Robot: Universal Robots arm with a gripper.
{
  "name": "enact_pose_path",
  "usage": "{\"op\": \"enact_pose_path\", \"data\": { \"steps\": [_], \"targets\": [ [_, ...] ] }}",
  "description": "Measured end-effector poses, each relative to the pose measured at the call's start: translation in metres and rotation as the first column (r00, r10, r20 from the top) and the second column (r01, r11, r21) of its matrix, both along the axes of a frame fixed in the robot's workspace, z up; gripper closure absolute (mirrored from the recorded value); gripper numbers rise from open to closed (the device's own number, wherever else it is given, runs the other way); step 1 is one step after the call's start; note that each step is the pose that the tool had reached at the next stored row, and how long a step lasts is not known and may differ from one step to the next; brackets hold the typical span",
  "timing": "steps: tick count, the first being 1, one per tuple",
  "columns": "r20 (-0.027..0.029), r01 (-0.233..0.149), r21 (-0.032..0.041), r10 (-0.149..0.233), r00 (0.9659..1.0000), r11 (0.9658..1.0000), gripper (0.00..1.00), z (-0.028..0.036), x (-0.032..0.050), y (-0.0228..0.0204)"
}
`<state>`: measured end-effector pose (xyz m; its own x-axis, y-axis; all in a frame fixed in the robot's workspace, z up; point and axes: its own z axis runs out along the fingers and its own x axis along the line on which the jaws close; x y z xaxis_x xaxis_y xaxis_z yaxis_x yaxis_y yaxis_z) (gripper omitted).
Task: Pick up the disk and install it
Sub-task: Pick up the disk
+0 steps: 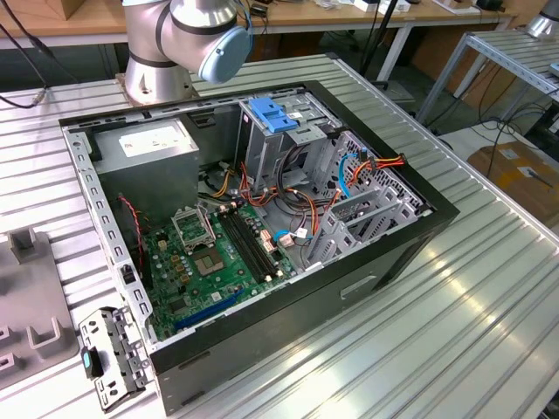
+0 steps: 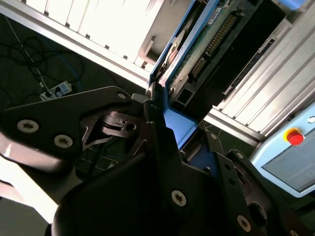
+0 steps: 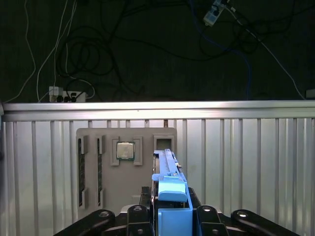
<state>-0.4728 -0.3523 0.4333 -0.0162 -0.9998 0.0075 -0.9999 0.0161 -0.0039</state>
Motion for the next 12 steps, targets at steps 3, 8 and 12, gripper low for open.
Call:
{"op": "enact_pose_path", "data": {
  "steps": [3, 8, 12],
  "targets": [
    [-0.0001, 0.0, -0.0034, 0.0, 1.0, 1.0, 0.63, 0.0015, 0.0, 0.0],
    [-0.0001, 0.0, -0.0052, 0.0, 1.0, 1.0, 0.63, 0.003, 0.0, 0.0],
    [0.0, 0.0, -0.0087, 0.0, 1.0, 1.0, 0.63, 0.0046, 0.0, 0.0]
  ]
}}
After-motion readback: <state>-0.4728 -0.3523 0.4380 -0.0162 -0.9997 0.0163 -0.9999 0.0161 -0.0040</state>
